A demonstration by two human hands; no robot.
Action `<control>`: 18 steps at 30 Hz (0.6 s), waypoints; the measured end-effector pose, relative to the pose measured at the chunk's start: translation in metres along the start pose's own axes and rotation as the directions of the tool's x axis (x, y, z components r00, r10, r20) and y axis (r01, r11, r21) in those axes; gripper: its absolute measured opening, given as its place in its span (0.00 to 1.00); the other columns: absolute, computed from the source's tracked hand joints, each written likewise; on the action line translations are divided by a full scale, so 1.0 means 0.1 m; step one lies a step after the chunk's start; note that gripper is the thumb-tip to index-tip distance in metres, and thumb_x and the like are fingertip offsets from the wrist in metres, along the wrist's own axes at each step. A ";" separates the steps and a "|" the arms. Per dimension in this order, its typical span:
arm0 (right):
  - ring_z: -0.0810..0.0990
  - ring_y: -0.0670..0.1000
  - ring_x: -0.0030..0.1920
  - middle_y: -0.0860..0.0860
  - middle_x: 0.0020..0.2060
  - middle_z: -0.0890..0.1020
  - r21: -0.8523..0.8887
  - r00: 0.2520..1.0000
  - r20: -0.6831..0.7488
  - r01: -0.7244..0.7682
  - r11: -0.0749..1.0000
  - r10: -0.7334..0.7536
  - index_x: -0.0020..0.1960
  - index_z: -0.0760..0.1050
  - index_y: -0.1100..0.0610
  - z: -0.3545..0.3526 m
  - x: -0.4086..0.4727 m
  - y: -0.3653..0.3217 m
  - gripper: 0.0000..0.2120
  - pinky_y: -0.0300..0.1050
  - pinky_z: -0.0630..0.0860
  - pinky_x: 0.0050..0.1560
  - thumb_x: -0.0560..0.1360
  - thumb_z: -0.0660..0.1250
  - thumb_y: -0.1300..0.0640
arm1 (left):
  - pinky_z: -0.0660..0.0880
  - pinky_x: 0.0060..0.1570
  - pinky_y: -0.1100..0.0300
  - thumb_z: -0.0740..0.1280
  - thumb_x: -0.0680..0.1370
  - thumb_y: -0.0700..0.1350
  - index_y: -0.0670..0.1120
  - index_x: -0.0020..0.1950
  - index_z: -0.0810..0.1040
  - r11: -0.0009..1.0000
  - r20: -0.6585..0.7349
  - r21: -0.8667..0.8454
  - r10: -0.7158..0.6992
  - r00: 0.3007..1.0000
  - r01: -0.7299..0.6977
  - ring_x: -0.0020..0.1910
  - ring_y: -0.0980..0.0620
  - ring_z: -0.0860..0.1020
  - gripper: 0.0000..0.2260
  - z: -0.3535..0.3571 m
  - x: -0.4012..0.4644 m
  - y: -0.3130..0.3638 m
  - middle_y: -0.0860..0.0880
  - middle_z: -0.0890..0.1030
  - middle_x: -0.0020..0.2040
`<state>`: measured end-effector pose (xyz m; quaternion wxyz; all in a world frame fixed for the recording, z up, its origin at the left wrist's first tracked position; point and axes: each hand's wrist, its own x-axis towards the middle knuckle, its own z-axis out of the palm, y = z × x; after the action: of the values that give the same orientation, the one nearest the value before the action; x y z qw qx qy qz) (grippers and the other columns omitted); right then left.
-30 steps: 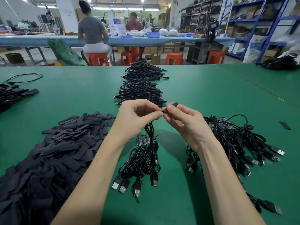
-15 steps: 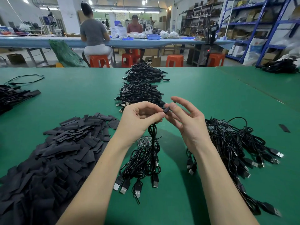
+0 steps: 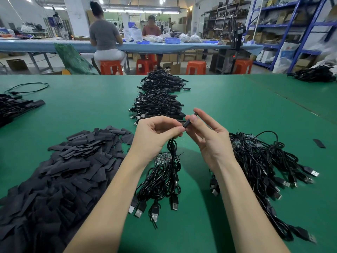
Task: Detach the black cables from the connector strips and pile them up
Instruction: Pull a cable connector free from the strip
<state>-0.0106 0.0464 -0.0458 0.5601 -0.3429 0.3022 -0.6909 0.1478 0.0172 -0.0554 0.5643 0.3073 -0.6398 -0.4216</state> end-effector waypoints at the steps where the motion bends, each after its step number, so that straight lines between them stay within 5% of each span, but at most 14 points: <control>1: 0.86 0.50 0.43 0.58 0.45 0.87 -0.016 1.000 0.000 0.014 1.000 -0.014 0.46 0.88 0.52 0.00 0.00 0.00 0.13 0.41 0.82 0.47 0.61 0.79 0.59 | 0.80 0.44 0.62 0.78 0.71 0.35 0.41 0.45 0.86 1.000 -0.001 -0.001 -0.003 1.000 0.003 0.38 0.50 0.85 0.05 0.00 0.00 -0.01 0.44 0.86 0.38; 9: 0.86 0.53 0.47 0.59 0.45 0.87 -0.302 0.964 0.034 0.260 0.917 -0.262 0.56 0.85 0.50 -0.01 -0.01 0.02 0.14 0.49 0.83 0.55 0.73 0.77 0.63 | 0.79 0.45 0.63 0.77 0.72 0.36 0.44 0.45 0.86 1.000 -0.006 -0.016 -0.009 1.000 0.009 0.39 0.50 0.85 0.05 0.00 -0.01 -0.06 0.44 0.86 0.39; 18: 0.86 0.49 0.44 0.54 0.44 0.88 -0.242 0.974 -0.031 0.212 0.947 -0.226 0.48 0.88 0.54 -0.02 0.02 0.05 0.09 0.42 0.82 0.49 0.72 0.77 0.66 | 0.79 0.45 0.63 0.77 0.73 0.36 0.42 0.46 0.85 1.000 -0.020 -0.001 -0.015 1.000 0.015 0.40 0.52 0.84 0.04 0.02 -0.01 -0.09 0.45 0.86 0.40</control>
<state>-0.0099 0.0433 -0.0510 0.4258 -0.4185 0.3589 -0.7175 0.1452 0.0141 -0.0638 0.5676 0.3158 -0.6318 -0.4230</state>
